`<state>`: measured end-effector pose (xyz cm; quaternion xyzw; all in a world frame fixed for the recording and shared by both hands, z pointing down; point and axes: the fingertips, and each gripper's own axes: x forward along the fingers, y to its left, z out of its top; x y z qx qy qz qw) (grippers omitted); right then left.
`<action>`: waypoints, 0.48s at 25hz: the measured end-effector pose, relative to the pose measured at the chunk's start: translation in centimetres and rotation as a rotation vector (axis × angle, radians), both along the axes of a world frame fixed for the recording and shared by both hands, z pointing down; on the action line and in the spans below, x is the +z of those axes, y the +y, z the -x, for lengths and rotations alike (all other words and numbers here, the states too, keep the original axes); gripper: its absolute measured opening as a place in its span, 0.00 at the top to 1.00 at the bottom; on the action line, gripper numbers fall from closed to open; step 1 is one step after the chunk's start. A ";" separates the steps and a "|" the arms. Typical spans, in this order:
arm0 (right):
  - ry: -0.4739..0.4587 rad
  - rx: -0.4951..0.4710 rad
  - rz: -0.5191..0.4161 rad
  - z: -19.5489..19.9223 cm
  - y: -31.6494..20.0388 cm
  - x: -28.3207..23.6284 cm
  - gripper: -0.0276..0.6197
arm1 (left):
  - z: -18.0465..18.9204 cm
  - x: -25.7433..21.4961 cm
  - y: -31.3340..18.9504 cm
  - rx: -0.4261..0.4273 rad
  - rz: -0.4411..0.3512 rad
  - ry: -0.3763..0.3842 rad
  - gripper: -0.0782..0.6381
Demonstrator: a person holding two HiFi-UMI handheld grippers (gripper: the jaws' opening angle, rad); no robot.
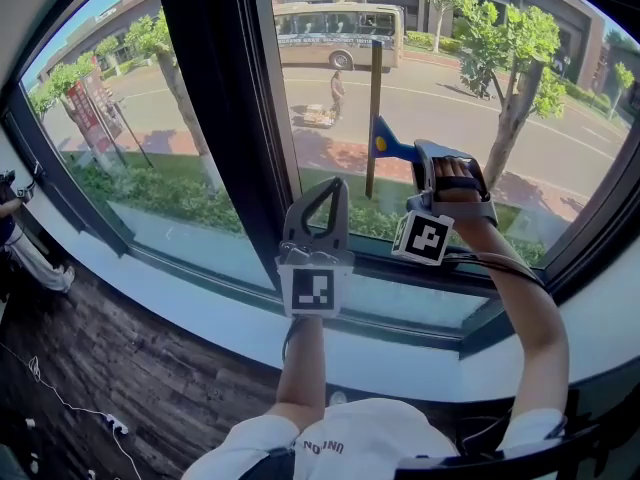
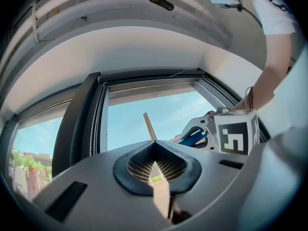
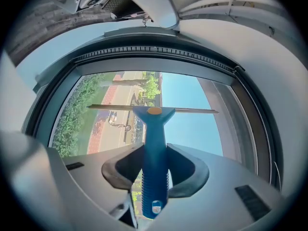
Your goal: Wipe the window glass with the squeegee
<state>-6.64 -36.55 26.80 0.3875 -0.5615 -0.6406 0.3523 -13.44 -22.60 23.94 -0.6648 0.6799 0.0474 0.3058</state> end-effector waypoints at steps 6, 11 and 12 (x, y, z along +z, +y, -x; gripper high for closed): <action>0.000 0.027 -0.008 -3.2 -0.5 -0.2 0.73 | -0.8 1.0 -0.7 0.006 0.022 0.010 0.89; -0.006 0.054 -0.010 -5.8 -0.7 -0.5 0.73 | -1.6 1.2 -1.0 0.022 0.027 0.016 0.89; -0.007 0.059 -0.010 -6.2 -0.7 -0.5 0.73 | -1.7 1.2 -1.0 0.024 0.027 0.013 0.89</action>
